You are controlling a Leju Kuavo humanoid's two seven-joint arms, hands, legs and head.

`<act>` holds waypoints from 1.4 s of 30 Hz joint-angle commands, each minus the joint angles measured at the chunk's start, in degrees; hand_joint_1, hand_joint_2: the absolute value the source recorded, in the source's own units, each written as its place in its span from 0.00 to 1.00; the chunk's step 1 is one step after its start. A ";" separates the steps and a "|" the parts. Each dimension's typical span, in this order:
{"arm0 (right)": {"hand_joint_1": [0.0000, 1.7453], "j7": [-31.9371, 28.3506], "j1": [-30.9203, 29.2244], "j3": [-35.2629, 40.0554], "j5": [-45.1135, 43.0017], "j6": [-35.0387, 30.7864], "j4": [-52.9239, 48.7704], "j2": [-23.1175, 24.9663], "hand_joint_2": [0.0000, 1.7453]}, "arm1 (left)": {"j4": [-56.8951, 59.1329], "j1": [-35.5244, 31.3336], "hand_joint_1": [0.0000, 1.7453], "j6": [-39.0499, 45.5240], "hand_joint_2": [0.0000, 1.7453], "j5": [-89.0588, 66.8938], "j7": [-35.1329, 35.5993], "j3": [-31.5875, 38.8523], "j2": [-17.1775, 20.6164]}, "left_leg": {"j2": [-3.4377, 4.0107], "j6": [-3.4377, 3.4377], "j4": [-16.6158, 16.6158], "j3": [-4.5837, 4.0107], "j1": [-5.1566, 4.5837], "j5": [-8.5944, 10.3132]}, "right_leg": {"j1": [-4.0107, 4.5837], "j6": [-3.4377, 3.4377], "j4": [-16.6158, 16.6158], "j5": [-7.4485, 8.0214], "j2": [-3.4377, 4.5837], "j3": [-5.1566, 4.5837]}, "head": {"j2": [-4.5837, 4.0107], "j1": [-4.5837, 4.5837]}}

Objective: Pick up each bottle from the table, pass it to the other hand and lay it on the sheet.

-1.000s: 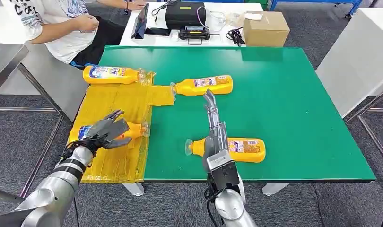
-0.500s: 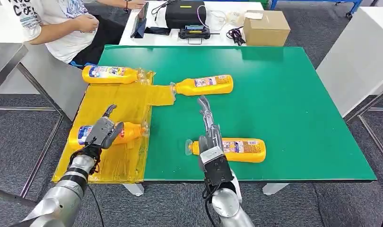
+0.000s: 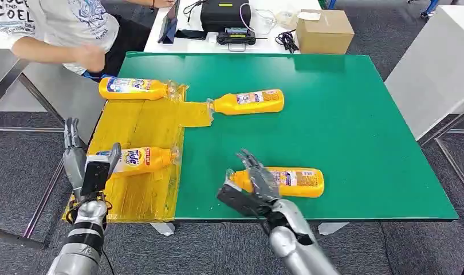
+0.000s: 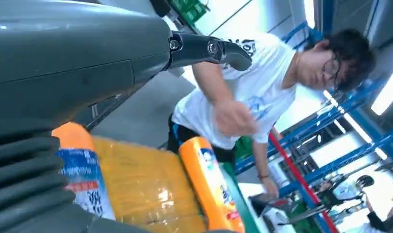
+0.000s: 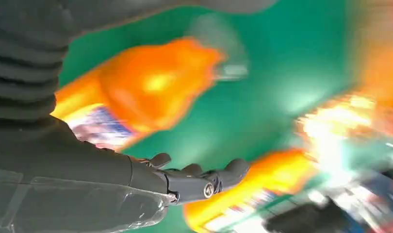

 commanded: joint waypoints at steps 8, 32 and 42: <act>0.00 4.53 -2.39 1.17 0.39 4.07 2.43 -12.88 1.00 | -1.24 1.13 0.00 -0.15 1.00 1.67 -1.05 -3.71 -0.23 | 0.12 -0.13 0.03 0.19 0.11 -0.15 | 0.13 -0.16 -0.01 -0.10 0.04 0.17 | 0.00 -0.02; 0.00 8.52 -1.42 3.63 1.13 11.92 3.16 -18.20 1.00 | 5.45 -0.60 0.00 -0.19 1.00 4.24 -1.05 -10.07 -0.30 | 0.03 -0.09 0.00 0.19 0.12 -0.12 | 0.14 -0.13 -0.08 -0.09 -0.05 0.20 | 0.00 -0.02; 1.00 12.00 -1.87 4.85 -3.77 20.24 0.00 -26.90 1.00 | 5.46 -1.29 0.00 -0.15 1.00 8.50 -1.05 -14.40 -1.21 | -0.23 -0.06 0.01 0.15 0.07 -0.05 | 0.09 -0.08 -0.09 -0.09 -0.29 0.24 | 0.00 -0.02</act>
